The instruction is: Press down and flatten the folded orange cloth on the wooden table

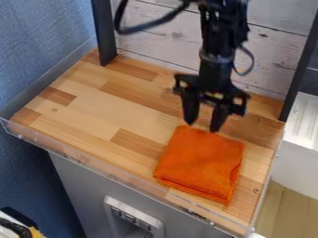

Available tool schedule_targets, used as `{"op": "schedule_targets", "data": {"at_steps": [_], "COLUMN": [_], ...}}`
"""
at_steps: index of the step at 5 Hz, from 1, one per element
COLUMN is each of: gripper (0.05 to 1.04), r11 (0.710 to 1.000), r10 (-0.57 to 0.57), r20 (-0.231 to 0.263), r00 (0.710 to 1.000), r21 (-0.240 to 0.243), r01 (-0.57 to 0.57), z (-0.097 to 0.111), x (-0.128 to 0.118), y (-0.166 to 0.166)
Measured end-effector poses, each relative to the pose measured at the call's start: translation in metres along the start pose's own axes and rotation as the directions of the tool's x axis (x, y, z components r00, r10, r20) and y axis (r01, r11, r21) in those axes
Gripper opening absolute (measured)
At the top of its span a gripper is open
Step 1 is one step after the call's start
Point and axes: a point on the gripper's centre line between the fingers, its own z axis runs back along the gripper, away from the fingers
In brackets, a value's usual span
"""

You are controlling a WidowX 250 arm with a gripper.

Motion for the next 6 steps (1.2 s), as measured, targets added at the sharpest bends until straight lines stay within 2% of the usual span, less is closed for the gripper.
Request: {"op": "schedule_targets", "data": {"at_steps": [1,2,4,5,6], "gripper": [0.996,1.000,0.998,0.997,0.997], "r11": [1.000,1.000,1.000,1.000,1.000], "r10": [0.011,0.019,0.014,0.019,0.013], "r20": [0.009,0.011,0.063,0.083,0.069], "r00": [1.000,1.000,0.998,0.996,0.998], "r21": [-0.002,-0.004,-0.009,-0.008,-0.010], "r01": [-0.011,-0.019,-0.014,-0.018,-0.012], "z": [0.018,0.032,0.066,0.077,0.077], "x": [0.012,0.018,0.034,0.037,0.040], "y": [0.021,0.043,0.082,0.102,0.115]}}
